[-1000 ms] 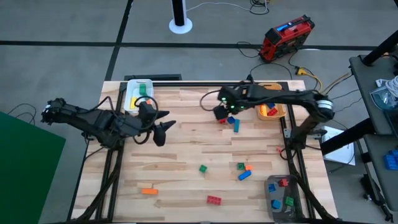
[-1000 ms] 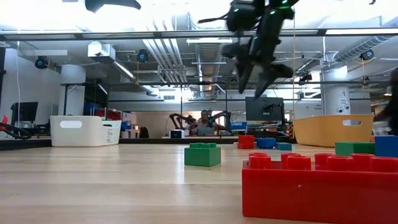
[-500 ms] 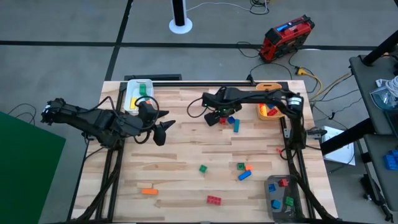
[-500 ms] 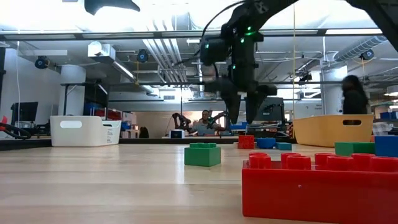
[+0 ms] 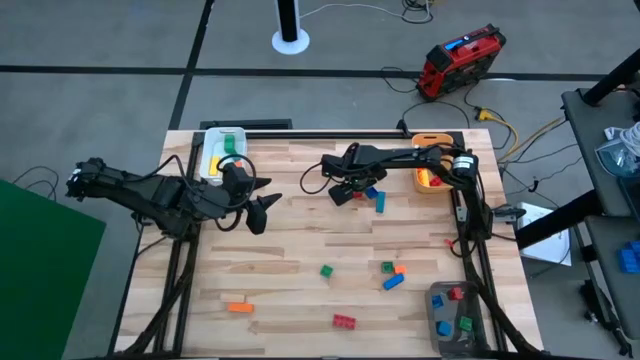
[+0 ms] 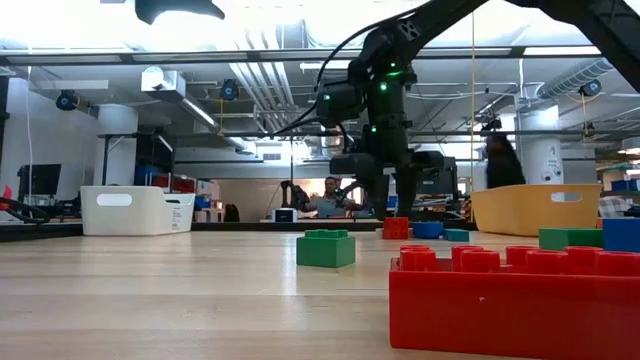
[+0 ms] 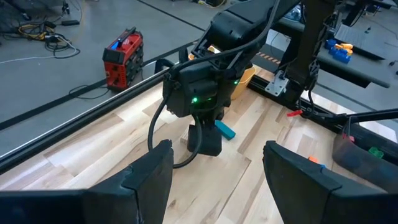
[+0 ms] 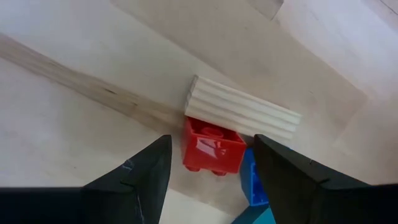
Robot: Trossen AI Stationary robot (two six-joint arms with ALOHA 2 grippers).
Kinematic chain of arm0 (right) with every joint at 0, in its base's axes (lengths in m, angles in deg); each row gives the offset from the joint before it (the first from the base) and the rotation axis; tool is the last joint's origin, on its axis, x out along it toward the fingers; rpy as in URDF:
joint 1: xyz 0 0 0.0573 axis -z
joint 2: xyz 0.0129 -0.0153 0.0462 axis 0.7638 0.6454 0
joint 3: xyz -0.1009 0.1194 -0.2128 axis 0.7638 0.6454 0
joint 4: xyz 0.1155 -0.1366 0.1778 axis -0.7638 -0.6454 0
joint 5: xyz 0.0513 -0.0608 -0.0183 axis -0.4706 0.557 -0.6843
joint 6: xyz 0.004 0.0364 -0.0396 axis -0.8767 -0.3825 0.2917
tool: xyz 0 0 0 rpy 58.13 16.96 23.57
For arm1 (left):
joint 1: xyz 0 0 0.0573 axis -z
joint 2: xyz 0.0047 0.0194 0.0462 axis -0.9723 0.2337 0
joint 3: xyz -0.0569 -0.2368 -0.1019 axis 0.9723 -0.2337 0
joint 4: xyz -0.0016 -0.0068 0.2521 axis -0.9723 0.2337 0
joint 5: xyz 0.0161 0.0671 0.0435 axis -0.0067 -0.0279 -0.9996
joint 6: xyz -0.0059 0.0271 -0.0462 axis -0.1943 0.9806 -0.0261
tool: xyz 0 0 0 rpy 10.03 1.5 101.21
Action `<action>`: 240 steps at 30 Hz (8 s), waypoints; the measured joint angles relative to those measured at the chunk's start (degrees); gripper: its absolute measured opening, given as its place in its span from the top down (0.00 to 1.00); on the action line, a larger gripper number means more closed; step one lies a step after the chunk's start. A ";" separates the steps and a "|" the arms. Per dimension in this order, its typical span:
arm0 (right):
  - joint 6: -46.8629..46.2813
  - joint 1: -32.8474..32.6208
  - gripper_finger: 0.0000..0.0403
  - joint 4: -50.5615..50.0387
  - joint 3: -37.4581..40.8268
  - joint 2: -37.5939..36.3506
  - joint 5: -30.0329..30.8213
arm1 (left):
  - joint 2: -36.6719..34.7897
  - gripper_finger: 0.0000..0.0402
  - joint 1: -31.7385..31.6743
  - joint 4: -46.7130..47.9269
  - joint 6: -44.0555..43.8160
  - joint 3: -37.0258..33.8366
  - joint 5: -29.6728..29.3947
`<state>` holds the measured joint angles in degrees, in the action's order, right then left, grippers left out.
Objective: Sort blocks by size
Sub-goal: Put the small red game piece into the black bin, then put the big brown block into the white bin
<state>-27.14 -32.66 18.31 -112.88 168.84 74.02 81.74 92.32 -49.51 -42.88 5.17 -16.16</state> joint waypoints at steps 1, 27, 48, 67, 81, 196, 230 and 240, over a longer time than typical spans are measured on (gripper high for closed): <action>0.02 0.10 0.46 0.09 0.00 0.07 0.00 | 0.00 0.44 0.00 0.07 0.00 0.00 0.01; 0.07 0.05 0.31 1.16 0.46 0.27 -0.47 | 0.00 0.44 0.00 0.24 0.00 0.00 0.03; 0.52 -0.52 0.54 3.57 2.19 0.27 -1.11 | 0.00 0.44 0.00 1.10 0.00 0.00 0.03; 1.60 -1.02 0.67 3.96 2.69 -2.34 -1.63 | 0.00 0.44 0.00 1.07 0.00 0.00 0.03; 12.87 -16.51 0.68 -10.65 2.95 -24.90 -8.91 | 0.00 0.44 -0.20 0.97 0.18 0.00 2.51; -5.51 -40.08 0.59 -7.21 12.76 -42.75 36.11 | 32.15 1.00 27.18 13.00 -15.61 -10.28 43.12; -5.49 -40.10 0.60 -4.41 13.05 -42.72 36.57 | 20.03 0.60 30.62 9.20 -25.05 -16.92 37.06; -5.51 -40.10 0.63 -4.39 13.11 -42.72 36.57 | 24.85 0.59 30.60 3.13 -25.70 -18.90 36.95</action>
<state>-32.65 -72.76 13.92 -99.77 126.12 110.58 106.59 122.92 -46.38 -68.59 -13.74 20.79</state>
